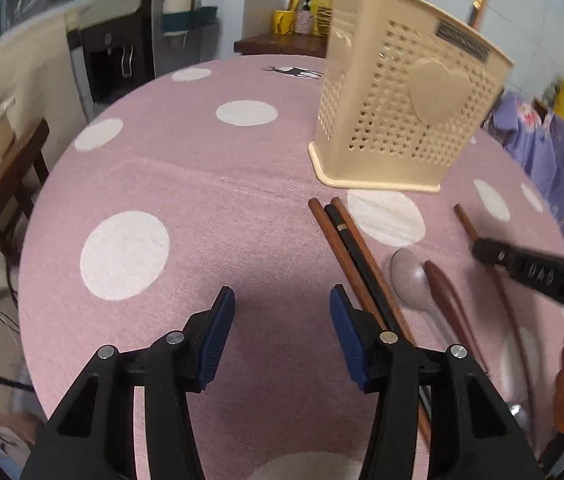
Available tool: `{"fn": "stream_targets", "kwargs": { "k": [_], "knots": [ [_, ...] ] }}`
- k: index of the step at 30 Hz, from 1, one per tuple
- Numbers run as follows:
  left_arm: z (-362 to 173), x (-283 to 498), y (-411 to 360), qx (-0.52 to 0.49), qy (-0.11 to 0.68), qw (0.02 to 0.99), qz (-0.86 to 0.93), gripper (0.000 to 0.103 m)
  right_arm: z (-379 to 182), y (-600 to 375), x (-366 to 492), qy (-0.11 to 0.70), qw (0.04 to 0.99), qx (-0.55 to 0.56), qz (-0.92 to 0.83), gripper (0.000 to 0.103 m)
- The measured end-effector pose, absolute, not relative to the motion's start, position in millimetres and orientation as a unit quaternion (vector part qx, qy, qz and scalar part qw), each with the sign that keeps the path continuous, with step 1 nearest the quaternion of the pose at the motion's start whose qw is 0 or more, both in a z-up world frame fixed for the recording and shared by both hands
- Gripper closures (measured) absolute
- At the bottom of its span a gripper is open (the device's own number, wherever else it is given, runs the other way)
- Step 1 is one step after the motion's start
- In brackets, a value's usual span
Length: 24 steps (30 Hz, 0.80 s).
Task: Organize utensils
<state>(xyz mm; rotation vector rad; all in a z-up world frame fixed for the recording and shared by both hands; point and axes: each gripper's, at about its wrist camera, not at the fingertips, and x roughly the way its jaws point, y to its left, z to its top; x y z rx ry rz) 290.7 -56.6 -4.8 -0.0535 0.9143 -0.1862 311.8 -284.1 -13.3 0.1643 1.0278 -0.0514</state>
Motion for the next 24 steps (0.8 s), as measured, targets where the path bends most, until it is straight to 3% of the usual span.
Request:
{"fn": "stream_targets", "kwargs": {
  "k": [10,16,24],
  "knots": [
    [-8.8,299.5,-99.6,0.019,0.432,0.896,-0.101,0.053,-16.2,-284.9,316.6,0.491,0.867,0.083,-0.022,0.095],
    [-8.3,299.3,-69.7,-0.014,0.446,0.89,-0.097,0.058,-17.3,-290.8,315.3,0.489,0.867,0.088,-0.019,0.095],
    [-6.5,305.9,-51.5,-0.061,0.453,0.885,-0.088,0.058,-16.9,-290.9,319.5,0.492,0.865,0.092,-0.02,0.095]
  ]
}}
